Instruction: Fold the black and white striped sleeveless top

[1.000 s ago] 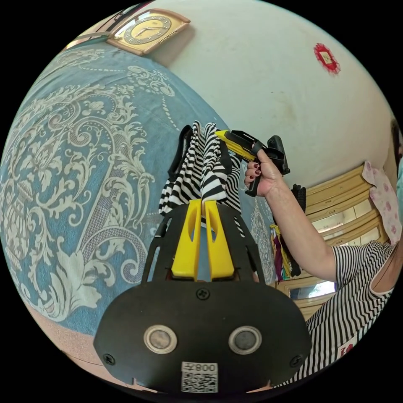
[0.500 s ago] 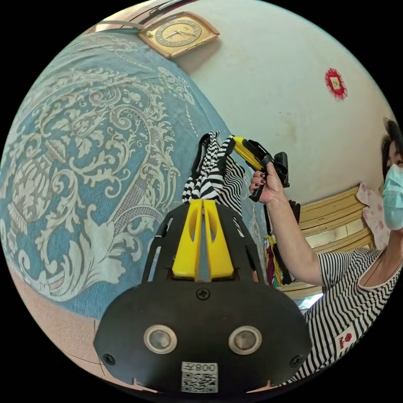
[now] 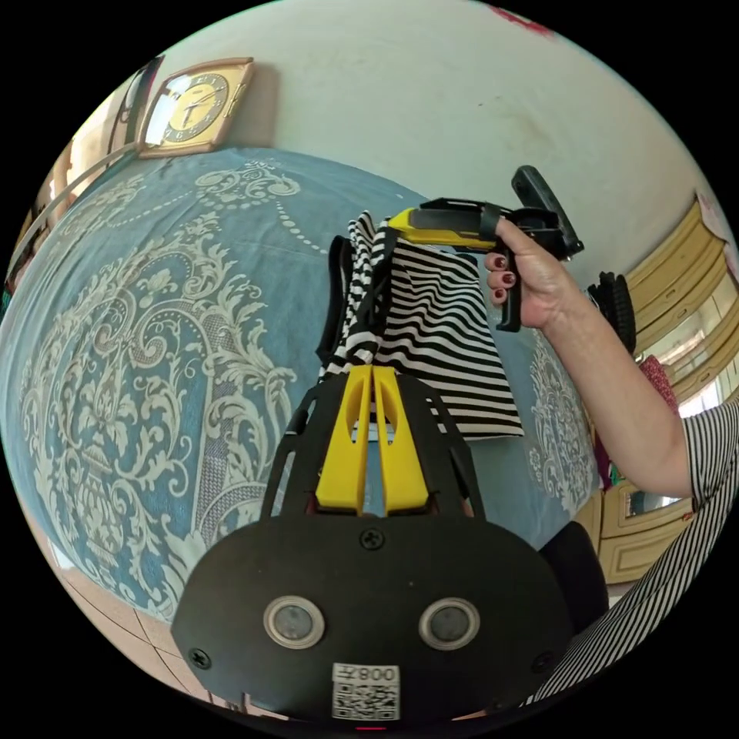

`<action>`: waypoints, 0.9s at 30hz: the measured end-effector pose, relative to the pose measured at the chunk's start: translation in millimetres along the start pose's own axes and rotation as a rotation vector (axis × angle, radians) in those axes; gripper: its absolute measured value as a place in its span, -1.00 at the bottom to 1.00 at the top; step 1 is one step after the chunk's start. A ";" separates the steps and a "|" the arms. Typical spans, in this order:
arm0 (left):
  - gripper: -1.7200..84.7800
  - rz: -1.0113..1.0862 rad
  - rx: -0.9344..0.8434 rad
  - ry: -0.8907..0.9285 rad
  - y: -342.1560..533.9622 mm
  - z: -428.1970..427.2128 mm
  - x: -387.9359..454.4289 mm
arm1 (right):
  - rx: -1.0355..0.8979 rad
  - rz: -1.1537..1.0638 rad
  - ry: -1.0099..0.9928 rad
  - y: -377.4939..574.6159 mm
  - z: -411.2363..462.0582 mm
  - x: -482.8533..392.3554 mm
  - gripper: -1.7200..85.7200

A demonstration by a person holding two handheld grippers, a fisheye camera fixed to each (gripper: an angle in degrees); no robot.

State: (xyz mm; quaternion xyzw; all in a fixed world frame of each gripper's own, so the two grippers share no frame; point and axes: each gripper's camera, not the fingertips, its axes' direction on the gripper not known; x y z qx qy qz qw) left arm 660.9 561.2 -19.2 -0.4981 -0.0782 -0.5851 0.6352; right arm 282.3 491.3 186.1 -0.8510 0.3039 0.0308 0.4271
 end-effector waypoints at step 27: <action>-0.95 -0.097 0.021 0.039 22.9 -4.4 -3.2 | -0.226 -0.178 0.134 -6.1 63.4 -73.1 -0.95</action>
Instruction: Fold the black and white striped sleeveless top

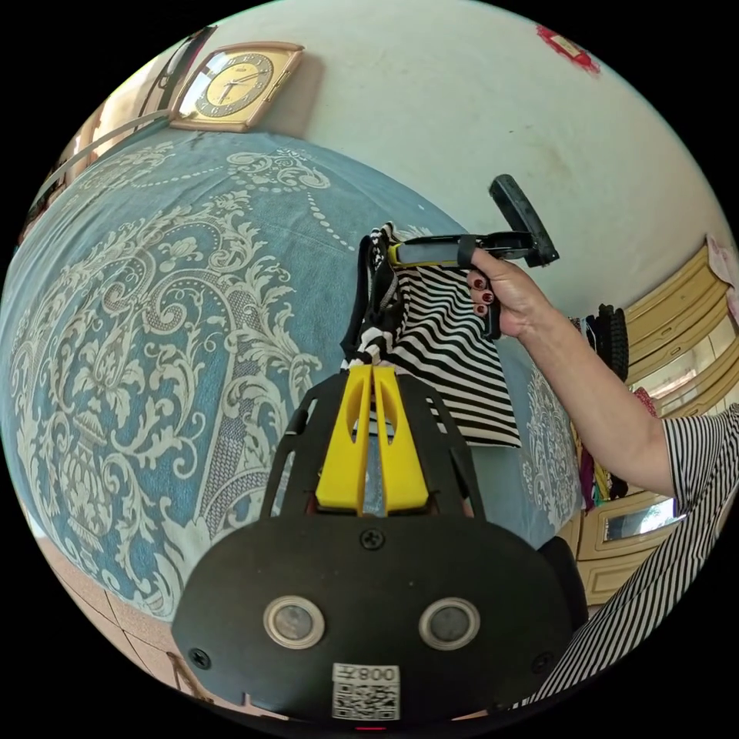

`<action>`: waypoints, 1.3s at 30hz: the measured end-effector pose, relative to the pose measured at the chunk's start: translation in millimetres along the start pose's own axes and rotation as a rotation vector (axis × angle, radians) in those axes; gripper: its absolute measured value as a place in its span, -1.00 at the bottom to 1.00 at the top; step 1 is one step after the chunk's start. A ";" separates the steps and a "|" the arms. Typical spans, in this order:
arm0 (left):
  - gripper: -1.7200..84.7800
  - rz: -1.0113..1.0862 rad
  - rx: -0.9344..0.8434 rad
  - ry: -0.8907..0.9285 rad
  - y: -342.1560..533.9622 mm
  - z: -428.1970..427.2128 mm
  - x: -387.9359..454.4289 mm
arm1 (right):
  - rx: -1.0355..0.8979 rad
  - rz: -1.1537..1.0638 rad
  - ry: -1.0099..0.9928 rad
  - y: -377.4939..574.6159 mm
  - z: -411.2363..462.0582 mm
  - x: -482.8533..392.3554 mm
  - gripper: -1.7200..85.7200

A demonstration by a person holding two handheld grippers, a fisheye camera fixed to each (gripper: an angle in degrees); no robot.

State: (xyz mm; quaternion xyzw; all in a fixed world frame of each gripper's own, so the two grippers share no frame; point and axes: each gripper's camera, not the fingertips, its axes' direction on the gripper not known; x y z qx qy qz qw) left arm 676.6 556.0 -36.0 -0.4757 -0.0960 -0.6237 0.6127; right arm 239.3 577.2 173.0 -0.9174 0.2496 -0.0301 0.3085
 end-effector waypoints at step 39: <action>-0.91 -0.133 -0.085 0.064 -2.0 -28.4 5.7 | 0.138 0.528 -0.392 453.2 -47.2 93.4 -0.78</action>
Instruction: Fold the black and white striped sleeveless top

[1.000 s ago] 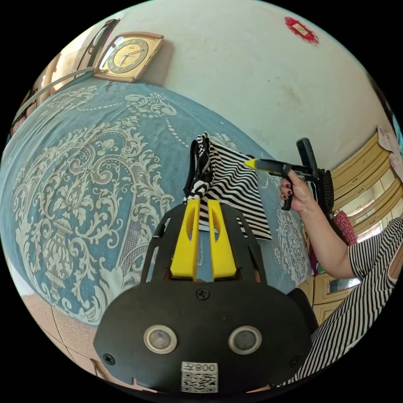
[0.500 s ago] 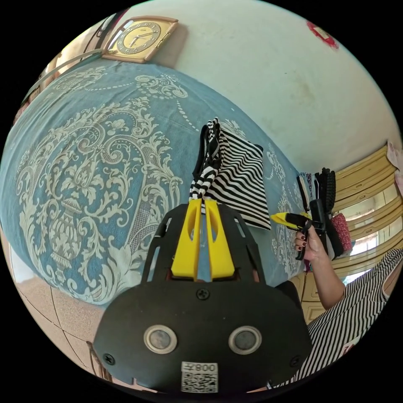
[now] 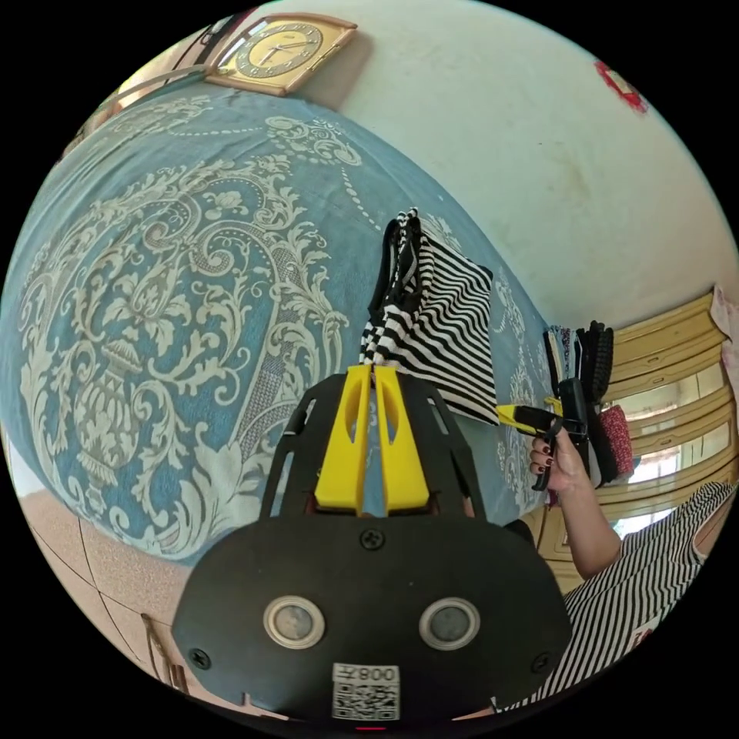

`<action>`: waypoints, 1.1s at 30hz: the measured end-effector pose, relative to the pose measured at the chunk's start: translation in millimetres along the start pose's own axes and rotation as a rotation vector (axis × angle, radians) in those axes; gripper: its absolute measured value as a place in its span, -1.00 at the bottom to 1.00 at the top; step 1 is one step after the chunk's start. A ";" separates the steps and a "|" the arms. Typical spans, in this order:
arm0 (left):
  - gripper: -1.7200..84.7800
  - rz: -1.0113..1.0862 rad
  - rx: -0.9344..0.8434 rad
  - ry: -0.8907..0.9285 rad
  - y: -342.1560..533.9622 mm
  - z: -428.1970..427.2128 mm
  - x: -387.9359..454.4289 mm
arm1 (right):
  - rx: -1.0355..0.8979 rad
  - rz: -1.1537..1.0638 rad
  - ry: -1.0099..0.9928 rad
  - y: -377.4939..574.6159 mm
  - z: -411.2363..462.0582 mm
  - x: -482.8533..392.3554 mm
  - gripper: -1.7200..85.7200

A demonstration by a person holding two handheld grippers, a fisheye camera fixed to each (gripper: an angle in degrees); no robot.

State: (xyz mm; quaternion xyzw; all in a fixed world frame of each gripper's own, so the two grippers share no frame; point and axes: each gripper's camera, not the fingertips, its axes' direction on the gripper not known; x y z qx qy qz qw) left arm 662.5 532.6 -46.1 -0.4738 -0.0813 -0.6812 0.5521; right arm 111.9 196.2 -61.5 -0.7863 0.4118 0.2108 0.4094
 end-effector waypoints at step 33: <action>-0.67 -0.255 -0.039 0.704 -13.5 99.5 -43.3 | 0.058 -0.023 -0.391 60.8 -109.7 154.5 -0.91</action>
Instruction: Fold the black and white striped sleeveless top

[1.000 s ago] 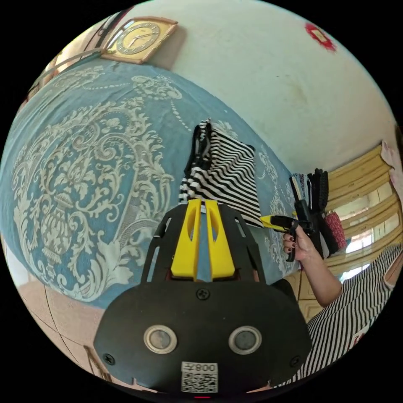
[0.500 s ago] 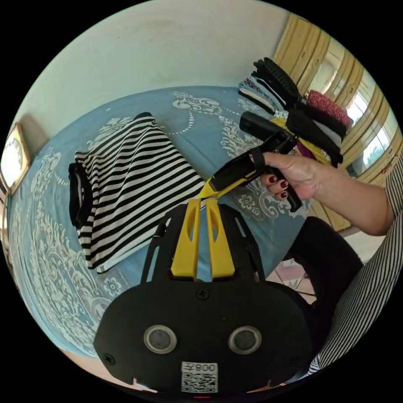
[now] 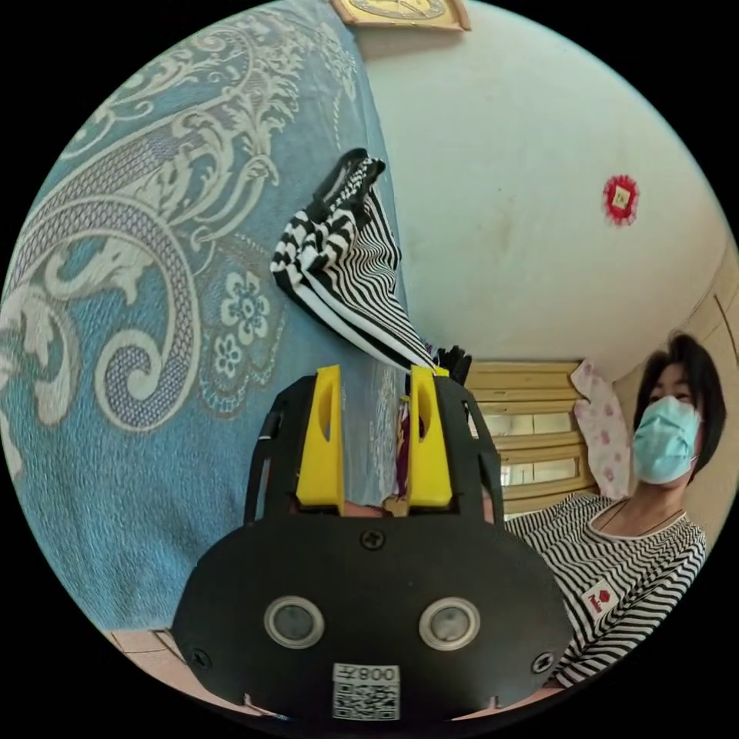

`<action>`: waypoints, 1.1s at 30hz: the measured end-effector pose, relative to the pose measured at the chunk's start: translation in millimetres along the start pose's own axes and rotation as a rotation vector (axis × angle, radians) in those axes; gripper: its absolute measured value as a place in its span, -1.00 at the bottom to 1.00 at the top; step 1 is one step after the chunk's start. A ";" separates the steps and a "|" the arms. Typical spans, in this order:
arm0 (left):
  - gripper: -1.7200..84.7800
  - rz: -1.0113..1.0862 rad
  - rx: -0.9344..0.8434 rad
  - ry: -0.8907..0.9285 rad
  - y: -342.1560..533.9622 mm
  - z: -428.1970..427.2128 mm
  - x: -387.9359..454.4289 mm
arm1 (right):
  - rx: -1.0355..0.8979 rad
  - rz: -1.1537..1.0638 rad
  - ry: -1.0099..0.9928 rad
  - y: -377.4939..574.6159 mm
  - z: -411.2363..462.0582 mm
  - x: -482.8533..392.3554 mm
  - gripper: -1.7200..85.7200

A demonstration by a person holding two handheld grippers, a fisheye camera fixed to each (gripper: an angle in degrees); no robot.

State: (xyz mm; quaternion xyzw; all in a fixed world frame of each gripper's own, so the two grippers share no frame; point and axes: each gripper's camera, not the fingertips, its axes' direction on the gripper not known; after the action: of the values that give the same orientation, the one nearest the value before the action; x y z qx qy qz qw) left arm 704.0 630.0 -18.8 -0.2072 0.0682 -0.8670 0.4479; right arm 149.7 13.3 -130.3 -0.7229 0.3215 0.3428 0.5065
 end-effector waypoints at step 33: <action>-0.91 0.411 -0.115 -0.035 -142.0 165.5 244.1 | 0.139 -0.141 0.144 18.0 -336.0 23.8 -0.92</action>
State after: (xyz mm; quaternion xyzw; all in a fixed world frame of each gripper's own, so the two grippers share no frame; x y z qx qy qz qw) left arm 542.1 528.3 246.9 -0.2290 0.1507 -0.7485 0.6038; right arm 205.5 -314.6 -74.4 -0.7296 0.3285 0.2302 0.5538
